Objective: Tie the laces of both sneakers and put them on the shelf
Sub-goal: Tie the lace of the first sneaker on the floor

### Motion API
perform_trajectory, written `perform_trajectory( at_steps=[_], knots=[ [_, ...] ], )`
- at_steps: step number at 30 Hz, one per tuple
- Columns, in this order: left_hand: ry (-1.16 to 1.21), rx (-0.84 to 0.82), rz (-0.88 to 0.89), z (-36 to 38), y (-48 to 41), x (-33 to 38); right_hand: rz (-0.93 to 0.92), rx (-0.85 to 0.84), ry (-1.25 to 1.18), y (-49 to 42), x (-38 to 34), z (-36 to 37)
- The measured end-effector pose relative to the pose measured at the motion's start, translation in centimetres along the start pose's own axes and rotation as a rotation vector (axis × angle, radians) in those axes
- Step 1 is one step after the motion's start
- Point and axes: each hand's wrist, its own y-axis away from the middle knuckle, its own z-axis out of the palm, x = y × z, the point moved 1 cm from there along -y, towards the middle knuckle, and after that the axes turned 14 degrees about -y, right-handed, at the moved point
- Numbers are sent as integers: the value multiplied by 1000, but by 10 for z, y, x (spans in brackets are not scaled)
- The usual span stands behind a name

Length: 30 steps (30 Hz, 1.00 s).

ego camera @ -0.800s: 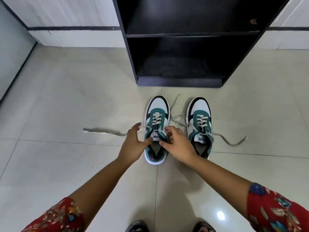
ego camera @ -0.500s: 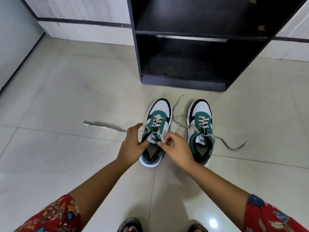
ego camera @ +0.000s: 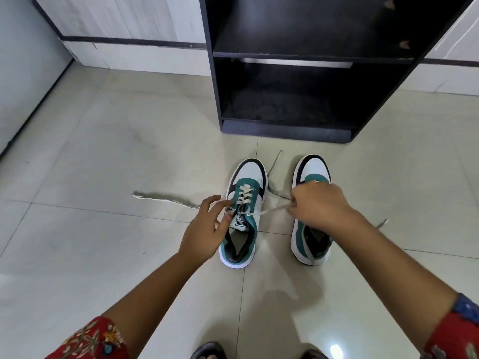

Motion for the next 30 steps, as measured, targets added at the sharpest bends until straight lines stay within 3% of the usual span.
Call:
perform_trajectory(
  at_steps=[5, 7, 10, 16, 23, 30],
  knots=[
    [-175, 119, 140, -8, -13, -5, -184, -29, -376, -8, -21, 34],
    [-196, 126, 152, -12, -16, -4, -159, -41, -469, -12, -27, 48],
    [-195, 136, 122, -13, -18, -6, -92, 70, -592, -12, -28, 61],
    [-183, 197, 85, -12, -19, -6, -120, 198, -531, -17, -23, 68],
    [-44, 209, -57, -10, -15, -22, -85, 196, -484, -9, 2, 73],
    [-50, 218, -67, -11, -16, -31, -96, 208, -440, -9, 8, 70]
  ],
)
